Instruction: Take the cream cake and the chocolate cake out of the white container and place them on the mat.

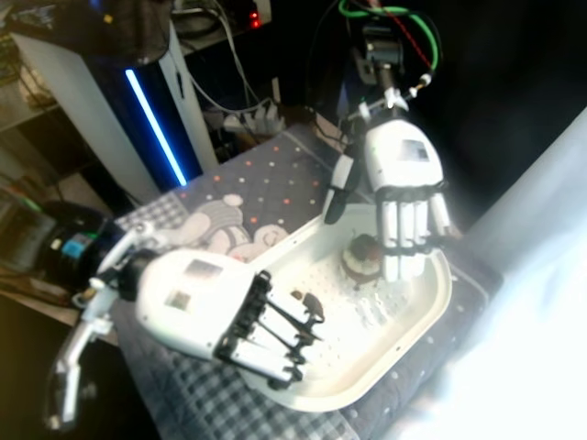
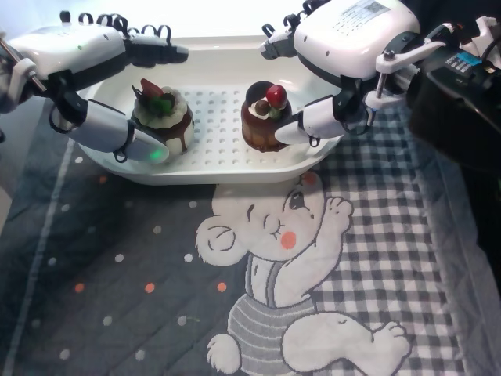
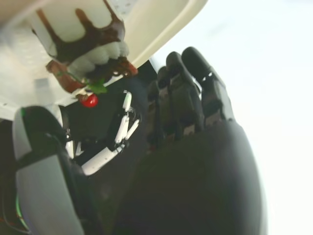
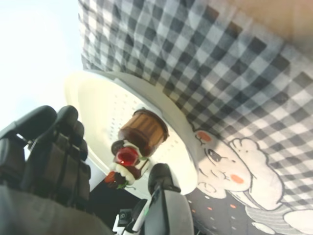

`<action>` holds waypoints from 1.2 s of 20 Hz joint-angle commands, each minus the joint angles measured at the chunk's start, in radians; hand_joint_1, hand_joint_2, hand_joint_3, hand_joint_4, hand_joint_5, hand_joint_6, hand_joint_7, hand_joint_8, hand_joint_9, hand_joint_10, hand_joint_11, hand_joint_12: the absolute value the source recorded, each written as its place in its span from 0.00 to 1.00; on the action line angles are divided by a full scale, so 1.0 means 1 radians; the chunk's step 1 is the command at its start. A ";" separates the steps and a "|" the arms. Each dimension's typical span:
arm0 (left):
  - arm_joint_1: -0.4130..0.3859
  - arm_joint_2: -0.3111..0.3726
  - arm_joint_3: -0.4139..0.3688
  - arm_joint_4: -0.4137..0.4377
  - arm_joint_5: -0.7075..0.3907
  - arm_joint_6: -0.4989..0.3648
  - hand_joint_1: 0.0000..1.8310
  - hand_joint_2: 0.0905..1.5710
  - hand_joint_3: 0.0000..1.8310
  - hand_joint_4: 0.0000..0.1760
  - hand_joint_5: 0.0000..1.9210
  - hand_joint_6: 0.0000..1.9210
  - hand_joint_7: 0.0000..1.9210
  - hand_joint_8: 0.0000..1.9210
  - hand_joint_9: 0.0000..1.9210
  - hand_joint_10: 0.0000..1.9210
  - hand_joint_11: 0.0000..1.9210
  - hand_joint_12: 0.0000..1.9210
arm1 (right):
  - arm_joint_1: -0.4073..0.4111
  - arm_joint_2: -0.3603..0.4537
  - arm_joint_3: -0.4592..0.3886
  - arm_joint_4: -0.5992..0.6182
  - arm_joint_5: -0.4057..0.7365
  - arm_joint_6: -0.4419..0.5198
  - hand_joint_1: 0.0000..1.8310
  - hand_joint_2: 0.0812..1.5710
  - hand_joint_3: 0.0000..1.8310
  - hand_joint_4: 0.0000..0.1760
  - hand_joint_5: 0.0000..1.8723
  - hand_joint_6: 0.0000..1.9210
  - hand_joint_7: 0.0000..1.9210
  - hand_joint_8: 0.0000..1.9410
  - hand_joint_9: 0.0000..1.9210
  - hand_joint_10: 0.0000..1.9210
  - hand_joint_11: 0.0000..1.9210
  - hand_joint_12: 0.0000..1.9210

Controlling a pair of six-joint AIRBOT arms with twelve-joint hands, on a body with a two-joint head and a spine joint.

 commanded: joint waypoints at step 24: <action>0.015 -0.100 0.121 -0.050 -0.021 -0.002 0.74 0.75 0.00 0.00 0.41 0.47 0.41 0.69 0.41 0.80 0.33 0.90 | 0.017 -0.108 0.100 0.010 0.005 0.000 0.74 0.71 0.00 0.00 0.52 0.51 0.46 0.53 0.41 0.72 0.27 0.83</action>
